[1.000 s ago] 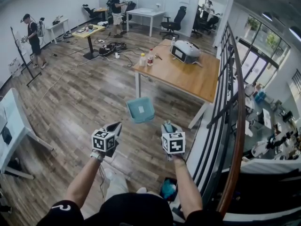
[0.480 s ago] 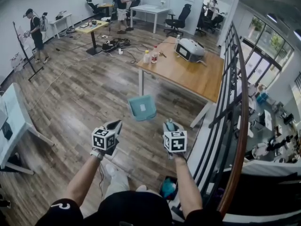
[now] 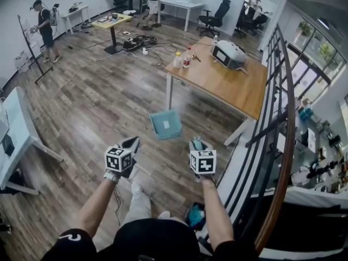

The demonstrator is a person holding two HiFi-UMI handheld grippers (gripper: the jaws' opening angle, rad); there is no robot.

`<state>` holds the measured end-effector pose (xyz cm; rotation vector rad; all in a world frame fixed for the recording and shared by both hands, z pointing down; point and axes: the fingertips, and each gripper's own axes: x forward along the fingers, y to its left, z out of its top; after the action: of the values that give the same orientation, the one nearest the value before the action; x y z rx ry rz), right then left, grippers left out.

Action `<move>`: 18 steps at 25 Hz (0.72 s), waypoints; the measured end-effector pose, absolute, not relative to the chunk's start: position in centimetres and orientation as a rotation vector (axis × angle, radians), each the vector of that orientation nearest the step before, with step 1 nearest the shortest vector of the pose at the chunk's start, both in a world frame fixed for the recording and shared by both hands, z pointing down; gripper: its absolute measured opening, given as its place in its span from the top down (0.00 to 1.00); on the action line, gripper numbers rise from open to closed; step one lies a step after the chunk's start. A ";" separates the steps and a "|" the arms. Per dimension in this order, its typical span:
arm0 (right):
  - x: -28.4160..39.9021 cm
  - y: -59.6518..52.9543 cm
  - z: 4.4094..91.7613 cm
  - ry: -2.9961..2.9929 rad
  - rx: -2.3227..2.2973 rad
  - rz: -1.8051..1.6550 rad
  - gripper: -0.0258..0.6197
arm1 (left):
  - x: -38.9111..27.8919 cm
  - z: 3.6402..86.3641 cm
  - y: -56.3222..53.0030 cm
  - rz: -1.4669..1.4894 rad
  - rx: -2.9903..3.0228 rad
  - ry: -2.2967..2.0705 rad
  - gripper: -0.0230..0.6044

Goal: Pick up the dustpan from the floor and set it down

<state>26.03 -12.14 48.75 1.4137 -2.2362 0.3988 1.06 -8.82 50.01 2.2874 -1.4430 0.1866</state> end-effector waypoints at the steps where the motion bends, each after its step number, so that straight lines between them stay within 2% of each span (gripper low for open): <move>1: 25.6 -12.7 49.1 -2.232 1.410 0.403 0.83 | 0.5 50.3 -9.5 0.187 2.283 -1.444 0.97; 18: 16.0 -25.4 56.3 -2.083 1.437 0.495 0.83 | -8.9 54.3 -23.2 0.199 2.283 -1.295 0.97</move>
<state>16.04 -25.41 56.26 1.4367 -2.0827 0.4946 -8.86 -23.15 54.29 2.2830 -1.2949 0.1986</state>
